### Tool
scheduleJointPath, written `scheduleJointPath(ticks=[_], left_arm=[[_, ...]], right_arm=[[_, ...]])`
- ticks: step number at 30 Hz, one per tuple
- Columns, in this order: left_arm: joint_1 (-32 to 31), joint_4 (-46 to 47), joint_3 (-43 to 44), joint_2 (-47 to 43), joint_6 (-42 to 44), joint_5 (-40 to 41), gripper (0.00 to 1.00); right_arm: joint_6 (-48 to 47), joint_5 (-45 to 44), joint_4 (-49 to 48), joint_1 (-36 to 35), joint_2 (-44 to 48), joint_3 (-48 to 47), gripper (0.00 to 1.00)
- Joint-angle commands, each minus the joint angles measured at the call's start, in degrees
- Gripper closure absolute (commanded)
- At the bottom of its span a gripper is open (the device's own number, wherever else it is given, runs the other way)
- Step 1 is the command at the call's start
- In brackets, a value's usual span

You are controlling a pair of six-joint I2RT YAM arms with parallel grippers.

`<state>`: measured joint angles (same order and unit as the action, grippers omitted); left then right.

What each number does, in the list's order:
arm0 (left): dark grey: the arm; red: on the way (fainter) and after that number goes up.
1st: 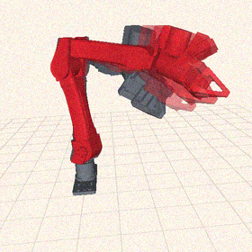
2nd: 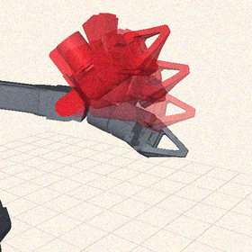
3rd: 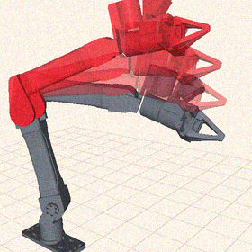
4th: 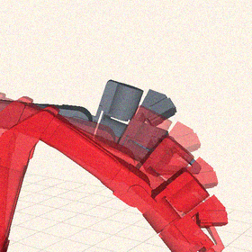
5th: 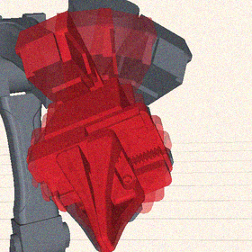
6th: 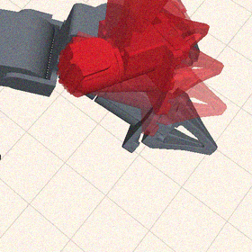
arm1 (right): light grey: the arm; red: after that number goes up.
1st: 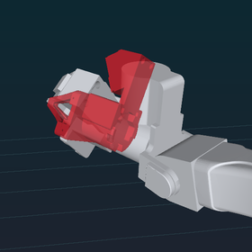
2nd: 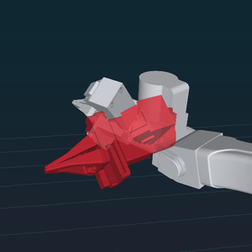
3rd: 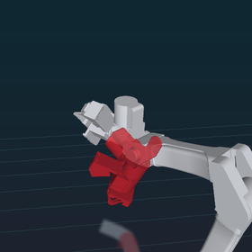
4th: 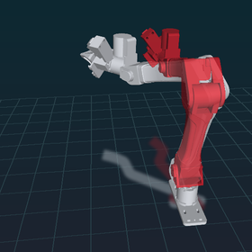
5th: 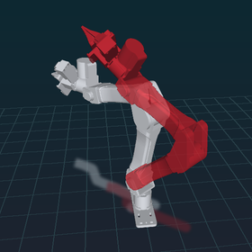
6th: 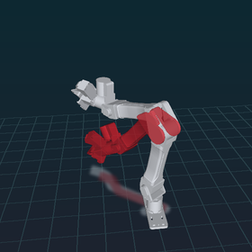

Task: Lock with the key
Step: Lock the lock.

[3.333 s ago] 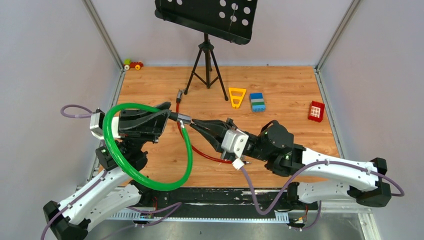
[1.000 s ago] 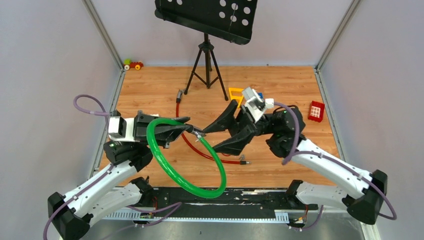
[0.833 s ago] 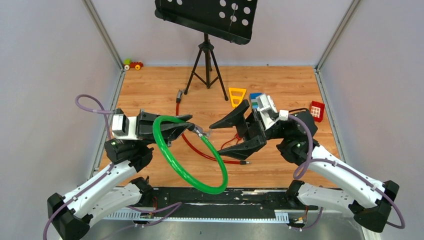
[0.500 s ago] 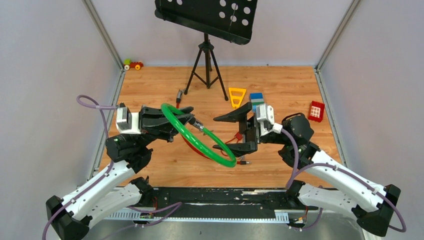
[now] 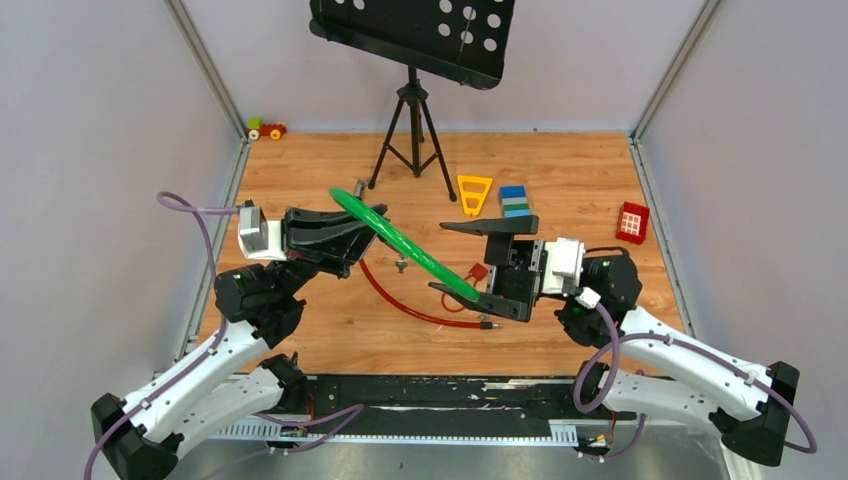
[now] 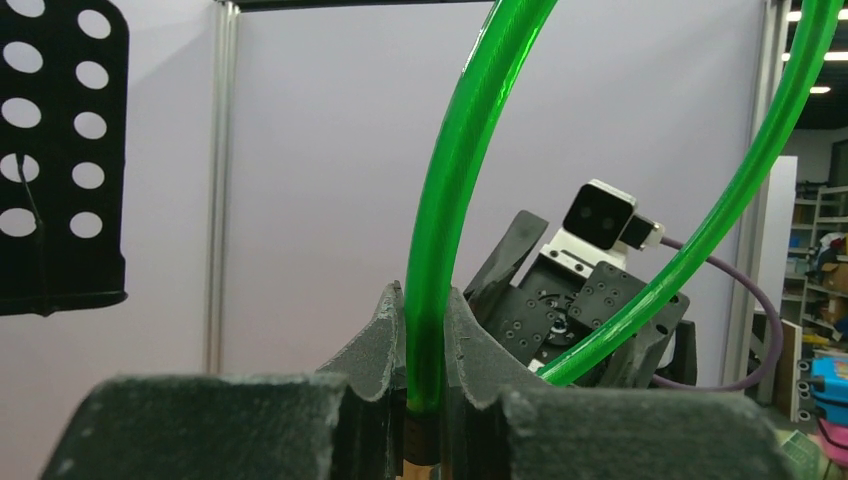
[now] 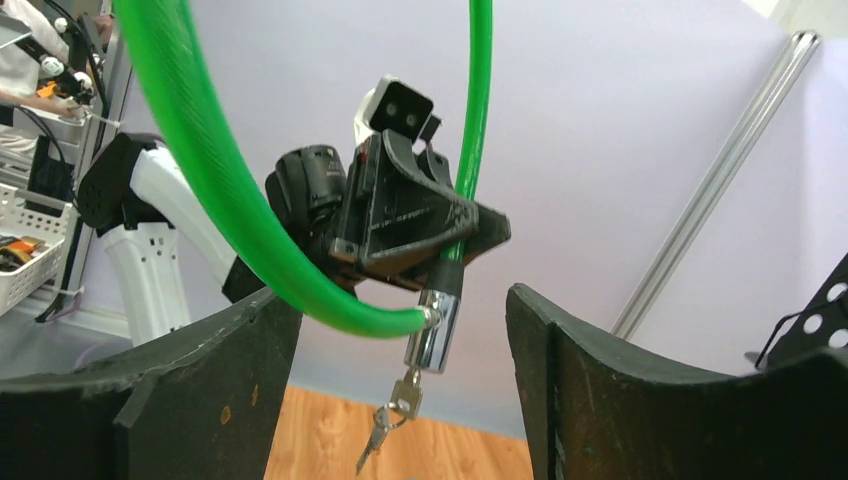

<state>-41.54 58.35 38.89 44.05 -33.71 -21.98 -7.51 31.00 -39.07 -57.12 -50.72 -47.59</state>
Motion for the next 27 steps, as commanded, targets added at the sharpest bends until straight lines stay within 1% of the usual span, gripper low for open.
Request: scheduleJointPath(ticks=[1,6,9,15,16,19,20,22,24,27], left_arm=[[0.1,0.71,0.5,-1.41,1.05,3.7,1.0],[0.07,0.29,0.47,-1.47,1.23,4.13,1.0],[0.1,0.1,0.39,-1.5,1.13,4.14,1.0],[0.09,0.07,0.3,-1.39,1.0,4.09,1.0],[0.06,0.05,0.38,-1.38,0.9,4.06,1.0],[0.07,0.02,0.48,-1.15,0.77,4.05,1.0],[0.06,0.09,0.48,-1.12,0.76,4.0,1.0],[0.06,-0.08,0.62,-1.03,0.52,3.96,1.0],[0.05,-0.76,0.86,-0.86,0.47,3.68,1.0],[0.1,-1.23,1.01,-0.68,0.45,3.16,1.0]], right_arm=[[-4.26,-1.86,-4.78,-2.5,0.73,-0.44,0.27],[-8.55,0.21,0.61,-5.71,0.47,-1.77,0.32],[-9.25,-0.02,0.96,-6.76,0.4,-1.89,0.38],[-8.24,-0.41,1.44,-6.84,-0.25,-2.91,0.61],[-8.18,-0.47,1.45,-6.85,-0.44,-2.99,0.66],[-7.84,-1.04,1.1,-6.81,-0.84,-3.01,0.85],[-7.67,-1.41,0.86,-6.86,-0.99,-2.93,0.88],[-7.52,-2.71,0.79,-6.86,-1.18,-2.94,0.91],[-8.4,-4.03,1.15,-6.84,-1.54,-3.15,0.99],[-11.13,-7.0,2.33,-6.86,-2.32,-3.94,1.0]])
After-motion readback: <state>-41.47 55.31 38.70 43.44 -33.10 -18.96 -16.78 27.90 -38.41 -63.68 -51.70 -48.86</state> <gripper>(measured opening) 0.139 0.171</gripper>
